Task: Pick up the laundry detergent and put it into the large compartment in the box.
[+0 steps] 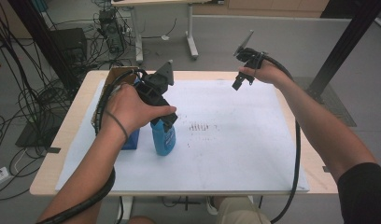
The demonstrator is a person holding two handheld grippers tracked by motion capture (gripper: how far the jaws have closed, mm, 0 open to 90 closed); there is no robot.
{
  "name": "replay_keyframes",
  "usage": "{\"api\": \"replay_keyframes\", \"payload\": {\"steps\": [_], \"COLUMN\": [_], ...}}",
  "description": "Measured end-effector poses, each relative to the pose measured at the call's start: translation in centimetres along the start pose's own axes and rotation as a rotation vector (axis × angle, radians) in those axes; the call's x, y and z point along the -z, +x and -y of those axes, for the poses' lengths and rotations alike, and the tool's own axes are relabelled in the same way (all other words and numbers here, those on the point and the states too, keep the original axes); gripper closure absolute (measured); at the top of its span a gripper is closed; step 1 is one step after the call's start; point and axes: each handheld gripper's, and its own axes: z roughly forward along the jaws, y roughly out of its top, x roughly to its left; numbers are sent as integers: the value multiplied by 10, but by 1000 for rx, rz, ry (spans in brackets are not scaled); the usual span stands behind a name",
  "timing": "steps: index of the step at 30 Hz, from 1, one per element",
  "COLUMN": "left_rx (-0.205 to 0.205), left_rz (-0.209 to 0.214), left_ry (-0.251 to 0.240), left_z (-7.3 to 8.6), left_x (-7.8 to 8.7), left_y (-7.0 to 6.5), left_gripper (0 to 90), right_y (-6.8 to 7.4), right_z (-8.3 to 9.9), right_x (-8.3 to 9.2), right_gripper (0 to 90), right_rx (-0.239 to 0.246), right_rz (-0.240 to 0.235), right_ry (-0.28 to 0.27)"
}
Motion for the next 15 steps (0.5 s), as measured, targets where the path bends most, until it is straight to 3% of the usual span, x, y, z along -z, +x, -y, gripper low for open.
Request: {"api": "replay_keyframes", "payload": {"steps": [15], "left_rx": [-3], "left_rz": [-5], "left_ry": [4], "left_z": [-2], "left_x": [4], "left_y": [-2], "left_gripper": [75], "right_y": [-1], "right_z": [4], "right_x": [4], "right_gripper": [72], "right_rx": [-8], "right_rz": [0], "right_ry": [-2]}}
